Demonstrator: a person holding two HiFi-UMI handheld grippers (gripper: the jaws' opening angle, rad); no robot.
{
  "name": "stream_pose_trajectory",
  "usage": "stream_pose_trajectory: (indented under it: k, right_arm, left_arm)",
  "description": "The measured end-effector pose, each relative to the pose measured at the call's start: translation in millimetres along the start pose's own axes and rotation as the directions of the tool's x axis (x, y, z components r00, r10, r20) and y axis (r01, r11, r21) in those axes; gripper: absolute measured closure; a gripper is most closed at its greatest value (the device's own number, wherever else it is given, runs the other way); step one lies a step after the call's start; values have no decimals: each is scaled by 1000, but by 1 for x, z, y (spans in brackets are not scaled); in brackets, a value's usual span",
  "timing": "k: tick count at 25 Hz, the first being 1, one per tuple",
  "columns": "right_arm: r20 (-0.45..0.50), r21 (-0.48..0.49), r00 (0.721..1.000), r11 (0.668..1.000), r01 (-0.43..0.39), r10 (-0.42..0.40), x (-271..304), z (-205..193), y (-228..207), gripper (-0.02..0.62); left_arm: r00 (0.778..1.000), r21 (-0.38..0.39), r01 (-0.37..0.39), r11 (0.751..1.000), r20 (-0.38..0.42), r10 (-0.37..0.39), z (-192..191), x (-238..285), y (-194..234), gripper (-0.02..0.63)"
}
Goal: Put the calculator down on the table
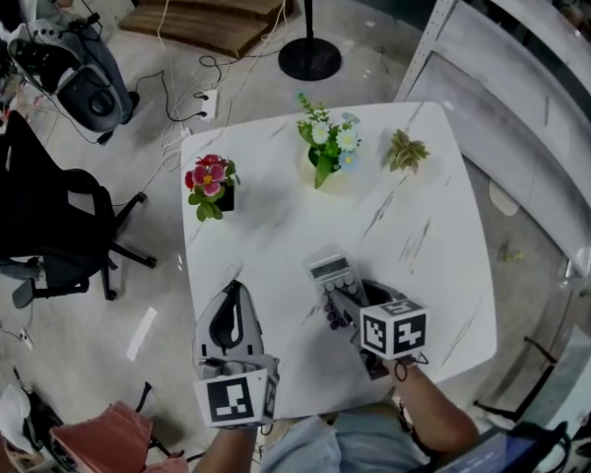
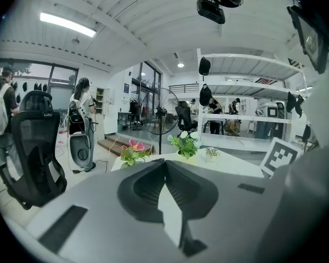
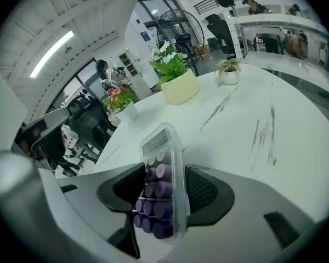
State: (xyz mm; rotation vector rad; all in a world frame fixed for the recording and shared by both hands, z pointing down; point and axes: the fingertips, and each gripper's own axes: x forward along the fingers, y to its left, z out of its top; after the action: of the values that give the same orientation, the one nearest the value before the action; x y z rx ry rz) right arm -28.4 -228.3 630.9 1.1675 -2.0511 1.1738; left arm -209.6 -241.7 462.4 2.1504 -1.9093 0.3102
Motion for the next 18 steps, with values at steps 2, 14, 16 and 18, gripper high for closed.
stream_pose_trajectory:
  k: [2, 14, 16, 18]
  right_arm:
    - [3, 4, 1000, 1000, 1, -1, -1, -1, -2, 353]
    - [80, -2, 997, 1000, -13, 13, -15, 12, 0, 346]
    - [120, -21, 992, 999, -31, 33, -27, 24, 10, 347]
    - [181, -53, 982, 997, -47, 56, -43, 40, 22, 351]
  left_arm:
    - [1000, 4, 6, 1000, 7, -6, 2, 0, -3, 598]
    - [999, 16, 10, 1000, 43, -11, 21, -7, -14, 598]
    - [999, 12, 13, 1000, 53, -14, 28, -13, -18, 598]
    - [997, 13, 17, 1000, 76, -18, 38, -19, -23, 598]
